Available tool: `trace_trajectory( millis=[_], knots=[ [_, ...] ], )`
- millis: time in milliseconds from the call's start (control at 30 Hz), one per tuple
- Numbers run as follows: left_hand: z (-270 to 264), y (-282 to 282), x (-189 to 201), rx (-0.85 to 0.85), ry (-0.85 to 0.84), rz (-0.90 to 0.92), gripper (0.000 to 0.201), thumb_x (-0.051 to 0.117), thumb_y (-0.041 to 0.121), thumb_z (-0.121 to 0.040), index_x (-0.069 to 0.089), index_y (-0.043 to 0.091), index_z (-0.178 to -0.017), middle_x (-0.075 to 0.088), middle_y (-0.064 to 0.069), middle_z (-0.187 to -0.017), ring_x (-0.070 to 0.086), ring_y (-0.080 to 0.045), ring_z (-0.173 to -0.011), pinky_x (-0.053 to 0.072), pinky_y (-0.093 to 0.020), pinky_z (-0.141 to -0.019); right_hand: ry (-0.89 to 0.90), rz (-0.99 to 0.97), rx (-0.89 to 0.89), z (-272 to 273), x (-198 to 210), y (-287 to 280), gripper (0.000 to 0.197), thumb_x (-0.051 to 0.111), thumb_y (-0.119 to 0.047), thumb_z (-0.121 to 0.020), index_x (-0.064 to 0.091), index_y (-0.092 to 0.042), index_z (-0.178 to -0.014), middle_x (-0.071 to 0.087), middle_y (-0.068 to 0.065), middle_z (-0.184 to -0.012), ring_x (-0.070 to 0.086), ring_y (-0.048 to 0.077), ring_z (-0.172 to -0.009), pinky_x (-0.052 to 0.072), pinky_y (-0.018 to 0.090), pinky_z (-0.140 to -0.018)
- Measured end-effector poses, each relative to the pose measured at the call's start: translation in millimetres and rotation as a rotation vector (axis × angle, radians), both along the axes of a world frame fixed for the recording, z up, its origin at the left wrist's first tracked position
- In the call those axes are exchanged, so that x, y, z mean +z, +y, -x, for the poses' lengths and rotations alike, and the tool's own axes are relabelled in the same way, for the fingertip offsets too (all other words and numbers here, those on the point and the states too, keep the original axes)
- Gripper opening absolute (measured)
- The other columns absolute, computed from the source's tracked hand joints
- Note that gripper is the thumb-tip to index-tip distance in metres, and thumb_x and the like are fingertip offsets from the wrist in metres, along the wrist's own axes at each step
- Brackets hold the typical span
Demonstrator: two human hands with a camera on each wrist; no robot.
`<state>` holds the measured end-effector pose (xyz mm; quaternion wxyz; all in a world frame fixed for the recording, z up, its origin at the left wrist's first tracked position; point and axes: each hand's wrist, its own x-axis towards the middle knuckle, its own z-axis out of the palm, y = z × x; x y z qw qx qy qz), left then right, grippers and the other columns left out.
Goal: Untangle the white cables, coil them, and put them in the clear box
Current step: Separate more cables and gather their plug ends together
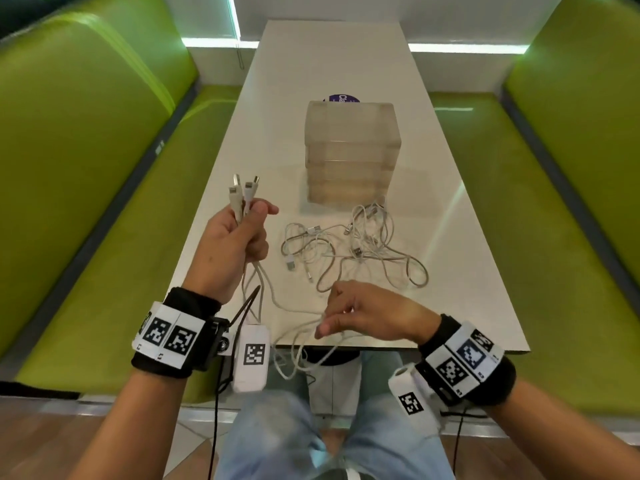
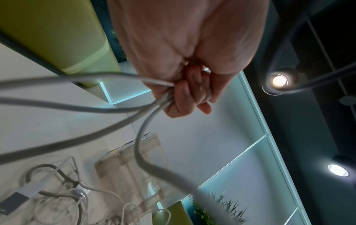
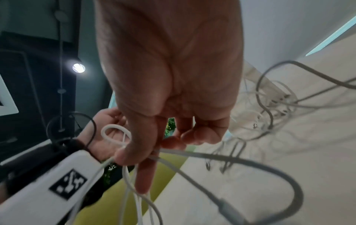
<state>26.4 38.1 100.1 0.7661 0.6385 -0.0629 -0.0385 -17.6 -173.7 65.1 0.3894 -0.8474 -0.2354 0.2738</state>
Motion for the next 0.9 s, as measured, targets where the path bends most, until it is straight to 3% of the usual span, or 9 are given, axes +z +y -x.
trace_trajectory(
  millis=[100,167,233,267,367,533,667,800,900],
  knots=[
    [-0.6,-1.8,3.7,0.028,-0.012,0.033,0.019,0.046,0.023,-0.096,0.055,0.013,-0.081,0.027,0.011,-0.051,0.019,-0.009,-0.047,0.018,-0.025,-0.047,0.094,0.030,-0.051,8.9,-20.8,1.4,0.023,0.071,-0.029,-0.082,0.076,-0.012,-0.095,0.054,-0.010,-0.075,0.052,0.004,-0.073,0.042,0.024,-0.075],
    [-1.0,-2.9,6.4,0.052,-0.008,0.030,0.023,0.043,0.021,-0.100,0.052,0.013,-0.080,0.027,0.010,-0.051,0.016,-0.013,-0.051,0.018,-0.027,-0.048,0.177,0.004,-0.081,13.7,-28.3,1.5,0.012,0.071,-0.030,-0.081,0.075,-0.018,-0.081,0.060,-0.001,-0.075,0.055,0.009,-0.068,0.045,0.029,-0.070],
    [-1.5,-2.8,8.7,0.064,-0.003,0.039,0.025,0.041,0.018,-0.101,0.051,0.013,-0.079,0.027,0.010,-0.051,0.014,-0.015,-0.052,0.018,-0.026,-0.048,0.332,-0.101,-0.067,19.1,-28.5,2.3,0.010,0.069,-0.025,-0.084,0.071,-0.022,-0.074,0.063,0.008,-0.077,0.057,0.011,-0.065,0.049,0.023,-0.063],
    [-2.5,-2.6,9.6,0.063,-0.005,0.050,0.025,0.040,0.017,-0.101,0.051,0.013,-0.079,0.027,0.010,-0.051,0.015,-0.014,-0.051,0.019,-0.024,-0.047,0.420,-0.151,-0.048,20.9,-27.4,2.4,0.010,0.067,-0.020,-0.086,0.071,-0.018,-0.078,0.065,0.008,-0.077,0.058,0.010,-0.062,0.050,0.020,-0.061],
    [-4.7,-1.3,8.9,0.062,-0.012,0.065,0.025,0.040,0.017,-0.101,0.051,0.012,-0.079,0.027,0.011,-0.051,0.018,-0.011,-0.048,0.022,-0.021,-0.045,0.554,-0.165,0.006,23.3,-27.1,0.0,0.011,0.062,-0.010,-0.089,0.069,-0.002,-0.091,0.068,-0.009,-0.063,0.059,0.003,-0.055,0.051,0.015,-0.059],
    [-3.0,-3.7,9.8,0.068,-0.007,0.073,0.021,0.043,0.018,-0.099,0.051,0.014,-0.081,0.028,0.010,-0.053,0.015,-0.015,-0.054,0.021,-0.023,-0.047,0.440,-0.011,-0.107,21.8,-41.6,-1.1,0.016,0.069,-0.010,-0.084,0.066,-0.004,-0.098,0.065,0.002,-0.073,0.063,0.012,-0.061,0.058,0.030,-0.070],
    [-4.1,-4.8,8.5,0.035,0.016,0.124,0.016,0.044,0.018,-0.097,0.051,0.013,-0.083,0.029,0.009,-0.054,0.017,-0.013,-0.052,0.023,-0.021,-0.047,0.178,0.307,-0.092,12.5,-40.5,-13.9,0.063,0.081,-0.021,-0.071,0.054,-0.012,-0.128,0.067,0.001,-0.101,0.063,0.015,-0.085,0.053,0.030,-0.084],
    [-6.4,-4.3,5.8,-0.006,0.017,0.157,0.022,0.040,0.019,-0.099,0.051,0.013,-0.081,0.028,0.009,-0.054,0.022,-0.008,-0.048,0.026,-0.019,-0.046,0.174,0.174,-0.276,-4.1,-16.8,-31.3,0.078,0.080,-0.017,-0.073,0.041,-0.018,-0.140,0.060,0.000,-0.114,0.065,0.020,-0.077,0.055,0.032,-0.078],
    [-6.8,-8.8,4.4,-0.045,0.023,0.190,0.022,0.040,0.021,-0.098,0.050,0.014,-0.079,0.028,0.010,-0.054,0.023,-0.007,-0.047,0.026,-0.018,-0.045,0.063,0.015,-0.313,-9.2,-1.1,-26.5,0.080,0.075,-0.026,-0.078,0.032,-0.031,-0.145,0.052,-0.007,-0.128,0.064,0.014,-0.096,0.052,0.028,-0.086]
  ],
)
